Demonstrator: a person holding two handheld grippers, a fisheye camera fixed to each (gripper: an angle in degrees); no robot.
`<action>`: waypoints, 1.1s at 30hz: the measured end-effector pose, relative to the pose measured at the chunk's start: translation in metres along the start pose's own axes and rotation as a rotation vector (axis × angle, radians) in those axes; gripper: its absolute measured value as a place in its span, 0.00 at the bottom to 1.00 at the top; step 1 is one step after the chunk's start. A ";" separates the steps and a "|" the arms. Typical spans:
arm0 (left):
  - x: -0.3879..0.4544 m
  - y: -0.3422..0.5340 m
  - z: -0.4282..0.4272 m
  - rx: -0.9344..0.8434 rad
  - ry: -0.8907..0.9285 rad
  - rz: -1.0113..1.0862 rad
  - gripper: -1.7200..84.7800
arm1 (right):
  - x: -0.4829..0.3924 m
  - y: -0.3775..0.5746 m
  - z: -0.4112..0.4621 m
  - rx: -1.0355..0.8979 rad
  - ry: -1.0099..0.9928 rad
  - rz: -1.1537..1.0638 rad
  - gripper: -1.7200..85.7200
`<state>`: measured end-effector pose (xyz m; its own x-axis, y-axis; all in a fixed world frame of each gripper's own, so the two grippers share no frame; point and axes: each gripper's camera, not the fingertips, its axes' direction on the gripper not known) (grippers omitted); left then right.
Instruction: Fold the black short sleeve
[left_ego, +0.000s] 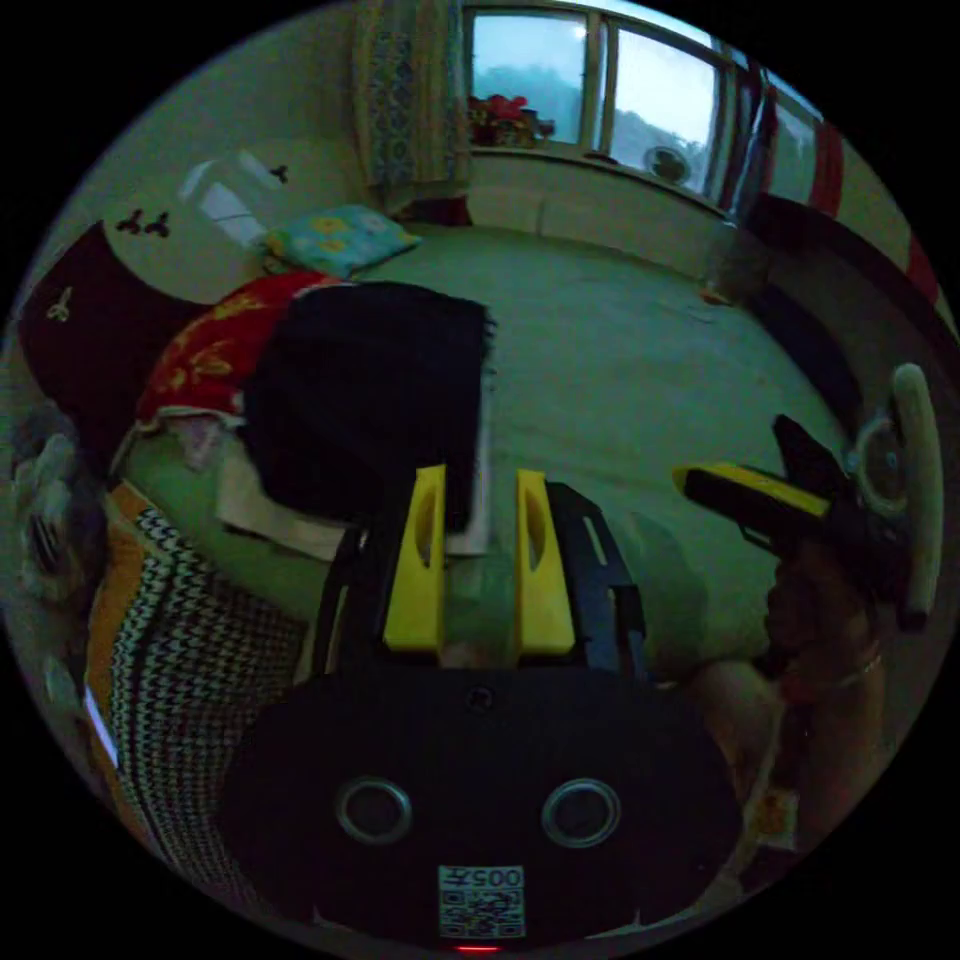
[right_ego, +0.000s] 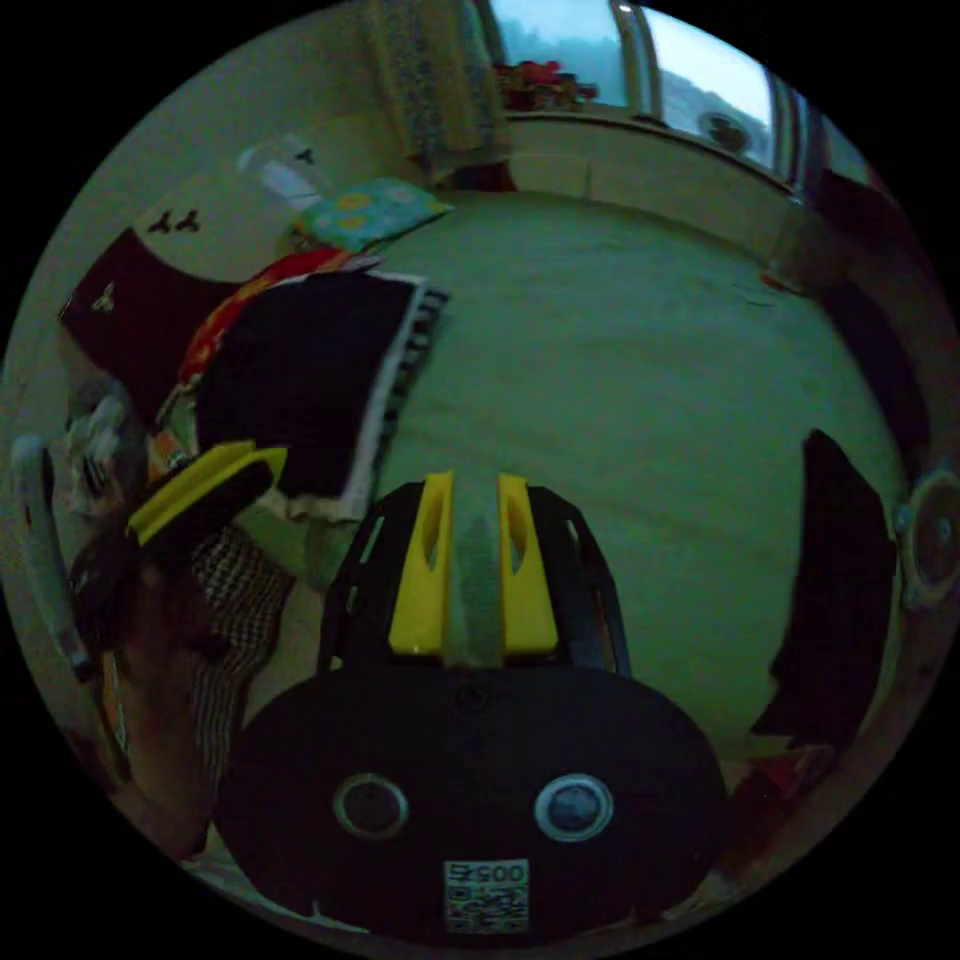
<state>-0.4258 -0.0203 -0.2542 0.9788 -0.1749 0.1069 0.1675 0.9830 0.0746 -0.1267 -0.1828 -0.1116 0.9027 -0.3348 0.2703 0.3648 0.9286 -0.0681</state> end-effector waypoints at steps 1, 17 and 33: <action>-0.012 -0.001 -0.003 0.006 -0.015 -0.009 0.16 | -0.023 0.001 0.000 -0.003 -0.017 -0.026 0.06; -0.153 -0.030 0.039 -0.073 -0.142 -0.076 0.11 | -0.165 0.012 -0.017 -0.020 0.013 -0.128 0.08; -0.028 -0.054 0.066 -0.006 0.175 0.154 0.08 | -0.101 0.046 -0.052 -0.002 0.072 0.043 0.09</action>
<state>-0.4700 -0.0725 -0.1954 0.9983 -0.0113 -0.0575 0.0150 0.9978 0.0647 -0.1891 -0.1141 -0.1924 0.9316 -0.3052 0.1977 0.3256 0.9421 -0.0799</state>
